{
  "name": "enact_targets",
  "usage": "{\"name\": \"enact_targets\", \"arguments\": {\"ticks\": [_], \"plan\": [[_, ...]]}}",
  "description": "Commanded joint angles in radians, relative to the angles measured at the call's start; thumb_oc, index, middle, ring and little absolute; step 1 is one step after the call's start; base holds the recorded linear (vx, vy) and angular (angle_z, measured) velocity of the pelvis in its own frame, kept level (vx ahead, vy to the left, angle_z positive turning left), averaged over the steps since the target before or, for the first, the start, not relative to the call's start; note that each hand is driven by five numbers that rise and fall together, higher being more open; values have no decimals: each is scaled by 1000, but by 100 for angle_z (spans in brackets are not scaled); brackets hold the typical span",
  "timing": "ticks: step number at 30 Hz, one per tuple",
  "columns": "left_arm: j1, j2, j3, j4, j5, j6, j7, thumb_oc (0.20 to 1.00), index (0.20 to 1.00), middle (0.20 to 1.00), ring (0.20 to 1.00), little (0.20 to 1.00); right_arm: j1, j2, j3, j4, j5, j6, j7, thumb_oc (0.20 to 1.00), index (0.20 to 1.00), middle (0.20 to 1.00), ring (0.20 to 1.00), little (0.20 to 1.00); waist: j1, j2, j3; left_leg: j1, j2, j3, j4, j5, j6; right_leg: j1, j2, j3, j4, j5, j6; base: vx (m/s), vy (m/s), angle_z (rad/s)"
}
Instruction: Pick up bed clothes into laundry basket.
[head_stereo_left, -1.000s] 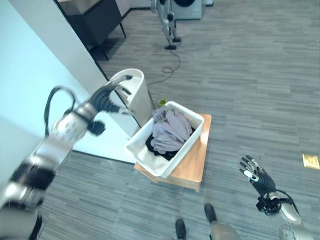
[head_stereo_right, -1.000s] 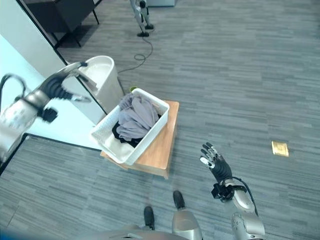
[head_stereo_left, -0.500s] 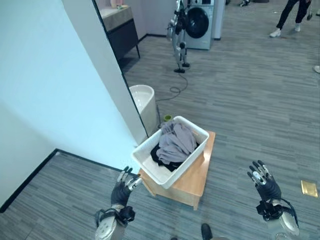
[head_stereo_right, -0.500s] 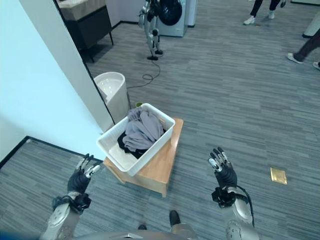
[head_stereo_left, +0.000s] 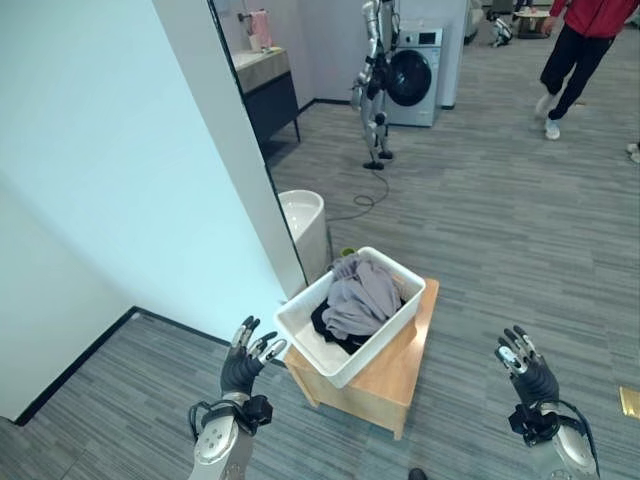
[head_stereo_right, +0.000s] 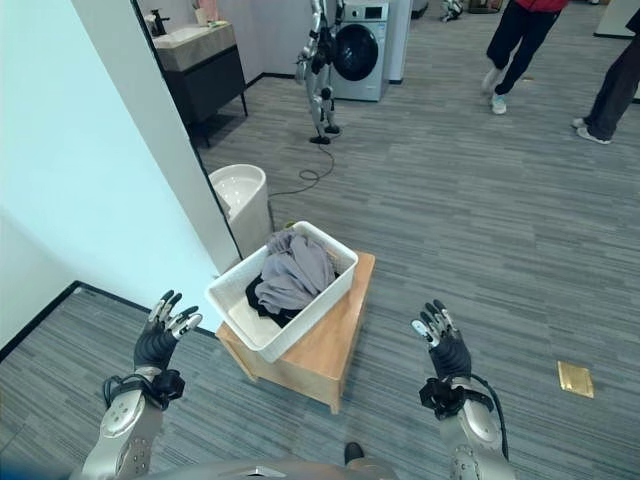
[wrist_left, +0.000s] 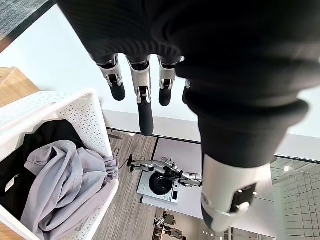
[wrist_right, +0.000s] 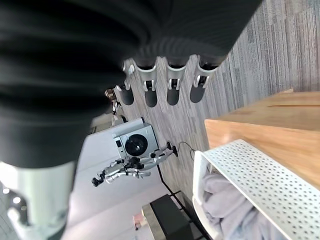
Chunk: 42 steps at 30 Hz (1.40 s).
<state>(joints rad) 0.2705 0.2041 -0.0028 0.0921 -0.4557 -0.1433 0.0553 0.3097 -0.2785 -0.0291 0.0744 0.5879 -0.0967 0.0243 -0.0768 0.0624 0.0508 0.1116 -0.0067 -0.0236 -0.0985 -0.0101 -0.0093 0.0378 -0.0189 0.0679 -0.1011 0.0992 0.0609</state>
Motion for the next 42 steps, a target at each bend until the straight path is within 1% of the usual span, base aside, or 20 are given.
{"name": "enact_targets", "arguments": {"ticks": [1, 6, 17, 42], "plan": [[-42, 68, 16, -30, 35, -57, 2, 1000, 1000, 1000, 1000, 1000, -42, -34, 9, -54, -56, -51, -9, 1000, 1000, 1000, 1000, 1000, 10, -46, -26, -6, -2, -17, 11, -17, -8, 18, -67, -15, 100, -126, 31, -8, -2, 4], [-49, 65, 10, -19, 31, -59, 10, 1000, 1000, 1000, 1000, 1000, -41, -33, 4, -45, -66, -57, -24, 1000, 1000, 1000, 1000, 1000, 9, -48, -28, -8, -1, -17, 11, -16, -7, 17, -67, -14, 99, -125, 32, -4, -2, 2], [-52, 62, -2, -21, 12, -61, 3, 1000, 1000, 1000, 1000, 1000, -30, -32, 8, -39, -60, -57, -19, 1000, 1000, 1000, 1000, 1000, 8, -55, -33, -10, 2, -16, 11, -16, -6, 9, -61, -6, 99, -121, 32, 0, 0, 0], [-48, 62, 10, -19, 2, -67, 17, 1000, 1000, 1000, 1000, 1000, -37, -44, 32, -44, -79, -57, -12, 1000, 1000, 1000, 1000, 1000, 19, -60, -35, -14, 5, -20, 11, -13, -7, 6, -57, -13, 99, -116, 32, 0, 0, 0]]}}
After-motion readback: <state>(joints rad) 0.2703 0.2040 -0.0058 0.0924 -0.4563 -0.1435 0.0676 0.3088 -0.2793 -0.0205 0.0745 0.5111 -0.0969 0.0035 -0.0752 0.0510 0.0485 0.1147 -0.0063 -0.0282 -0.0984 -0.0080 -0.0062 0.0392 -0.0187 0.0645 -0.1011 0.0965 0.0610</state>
